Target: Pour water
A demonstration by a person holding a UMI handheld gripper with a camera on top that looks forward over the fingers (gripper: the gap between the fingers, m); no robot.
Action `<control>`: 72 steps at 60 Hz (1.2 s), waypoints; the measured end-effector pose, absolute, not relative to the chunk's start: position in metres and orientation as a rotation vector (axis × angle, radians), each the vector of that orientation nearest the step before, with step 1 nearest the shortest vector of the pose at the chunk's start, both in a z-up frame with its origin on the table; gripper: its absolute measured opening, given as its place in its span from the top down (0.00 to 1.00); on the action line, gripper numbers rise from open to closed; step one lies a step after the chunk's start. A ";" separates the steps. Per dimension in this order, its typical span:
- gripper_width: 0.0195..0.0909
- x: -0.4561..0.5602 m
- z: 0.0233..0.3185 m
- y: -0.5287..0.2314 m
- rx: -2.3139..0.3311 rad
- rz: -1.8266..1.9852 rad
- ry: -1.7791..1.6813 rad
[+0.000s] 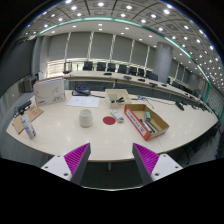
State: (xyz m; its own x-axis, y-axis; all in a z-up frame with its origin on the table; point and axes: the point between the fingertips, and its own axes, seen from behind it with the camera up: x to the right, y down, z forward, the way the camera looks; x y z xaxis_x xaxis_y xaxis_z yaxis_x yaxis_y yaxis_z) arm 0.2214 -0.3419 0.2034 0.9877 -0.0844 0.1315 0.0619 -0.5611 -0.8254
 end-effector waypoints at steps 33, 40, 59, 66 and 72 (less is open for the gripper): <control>0.07 -0.117 0.122 -0.308 -2.110 0.104 -0.225; 0.06 -0.183 0.106 -0.282 -2.063 0.140 -0.258; 0.09 -0.272 0.070 -0.186 -1.949 0.131 -0.214; 0.25 -0.281 0.054 -0.162 -1.937 0.102 -0.213; 0.46 -0.278 0.053 -0.156 -1.919 0.090 -0.190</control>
State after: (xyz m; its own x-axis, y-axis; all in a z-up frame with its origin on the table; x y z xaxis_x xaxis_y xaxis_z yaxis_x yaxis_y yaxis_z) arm -0.2778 -0.1564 0.0529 0.9839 0.1761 0.0296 0.0888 -0.3384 -0.9368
